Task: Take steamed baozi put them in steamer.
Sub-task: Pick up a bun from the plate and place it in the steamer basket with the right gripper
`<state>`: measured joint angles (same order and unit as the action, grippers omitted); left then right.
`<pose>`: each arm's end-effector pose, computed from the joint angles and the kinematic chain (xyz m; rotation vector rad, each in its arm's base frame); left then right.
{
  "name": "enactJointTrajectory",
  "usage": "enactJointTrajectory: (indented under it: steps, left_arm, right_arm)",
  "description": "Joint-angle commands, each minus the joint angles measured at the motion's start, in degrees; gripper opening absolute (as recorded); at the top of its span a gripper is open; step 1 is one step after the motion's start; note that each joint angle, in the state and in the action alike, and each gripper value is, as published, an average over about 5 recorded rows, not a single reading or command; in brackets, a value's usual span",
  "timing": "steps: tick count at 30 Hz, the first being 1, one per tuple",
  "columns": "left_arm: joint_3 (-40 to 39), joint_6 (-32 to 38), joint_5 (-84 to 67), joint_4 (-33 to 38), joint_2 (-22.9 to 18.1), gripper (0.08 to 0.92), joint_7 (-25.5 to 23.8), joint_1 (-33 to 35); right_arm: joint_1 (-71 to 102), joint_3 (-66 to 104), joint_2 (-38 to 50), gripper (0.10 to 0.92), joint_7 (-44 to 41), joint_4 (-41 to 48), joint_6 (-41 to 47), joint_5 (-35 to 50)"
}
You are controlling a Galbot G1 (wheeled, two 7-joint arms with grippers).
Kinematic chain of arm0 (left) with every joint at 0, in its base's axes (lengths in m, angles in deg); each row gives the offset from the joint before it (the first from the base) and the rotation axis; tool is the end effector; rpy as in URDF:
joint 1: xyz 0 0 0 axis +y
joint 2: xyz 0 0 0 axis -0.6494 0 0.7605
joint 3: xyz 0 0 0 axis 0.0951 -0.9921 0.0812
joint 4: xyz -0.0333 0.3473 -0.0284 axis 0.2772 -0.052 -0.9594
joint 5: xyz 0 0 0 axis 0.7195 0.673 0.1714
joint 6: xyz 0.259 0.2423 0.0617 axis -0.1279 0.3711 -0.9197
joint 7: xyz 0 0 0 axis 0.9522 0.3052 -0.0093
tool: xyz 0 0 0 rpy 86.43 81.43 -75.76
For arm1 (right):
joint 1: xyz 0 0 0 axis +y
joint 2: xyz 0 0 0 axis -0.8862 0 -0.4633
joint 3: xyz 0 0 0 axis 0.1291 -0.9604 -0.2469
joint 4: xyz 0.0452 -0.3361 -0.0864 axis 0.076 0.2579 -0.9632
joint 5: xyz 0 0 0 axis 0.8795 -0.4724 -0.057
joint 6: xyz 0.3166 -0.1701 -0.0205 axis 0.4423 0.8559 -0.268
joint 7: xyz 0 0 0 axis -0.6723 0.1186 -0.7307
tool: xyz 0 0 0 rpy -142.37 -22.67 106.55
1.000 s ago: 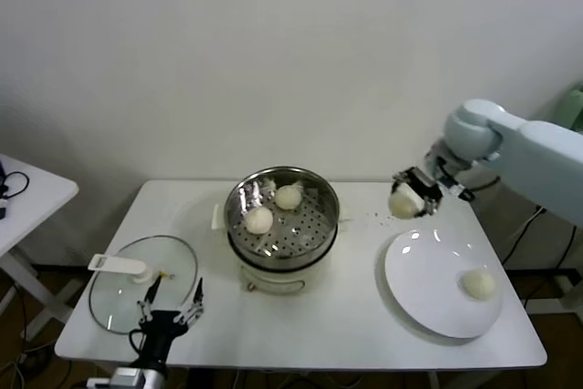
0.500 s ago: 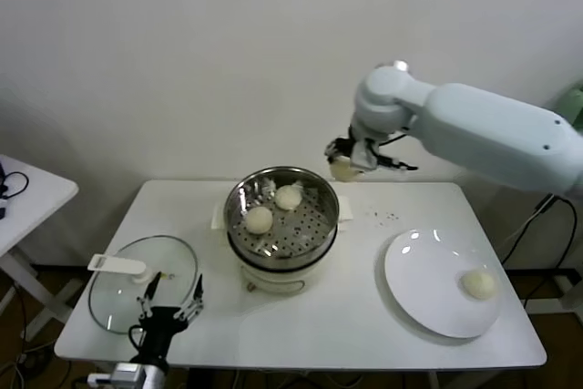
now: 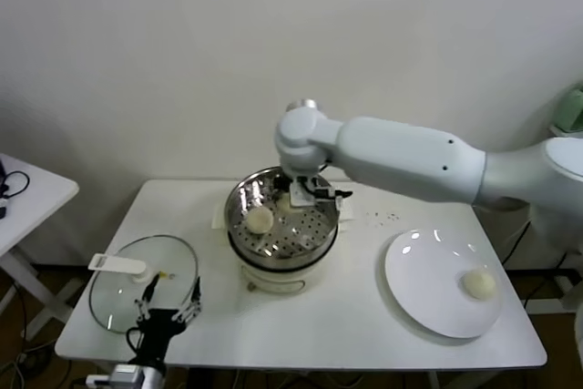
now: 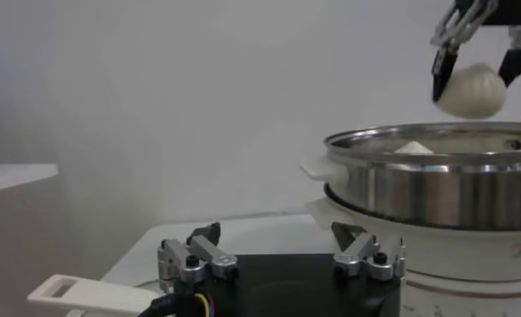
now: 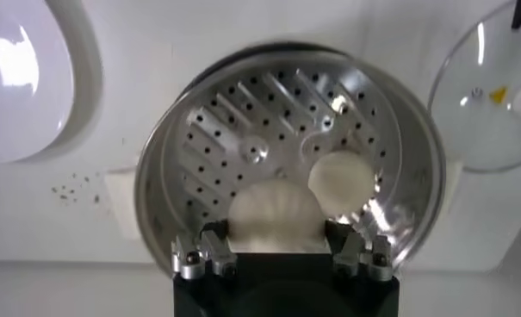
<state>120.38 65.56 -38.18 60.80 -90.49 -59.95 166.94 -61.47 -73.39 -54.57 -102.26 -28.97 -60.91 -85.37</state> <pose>0.1466 0.0560 -0.3480 0.0069 -2.9945 -0.1215 0.4860 0.2070 -0.0431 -1.7351 0.0154 -2.5188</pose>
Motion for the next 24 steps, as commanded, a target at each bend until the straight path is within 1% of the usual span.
enactJointTrajectory:
  steps: [1,7,24]
  left_arm:
    - [-0.2,-0.2,0.2,-0.1,-0.1,0.823,0.0,-0.3]
    - [-0.4,-0.1,0.3,-0.5,-0.1,0.823,0.0,-0.4]
    - [-0.6,-0.1,0.4,-0.8,-0.2,0.823,0.0,-0.4]
  right_arm:
    - [3.8,-2.5,-4.3,0.738,0.1,0.4,-1.2,-0.6]
    - [5.0,-2.8,-4.8,0.738,0.3,1.7,-1.3,-0.5]
    - [5.8,-3.8,-3.5,0.745,0.4,1.2,-1.6,-0.9]
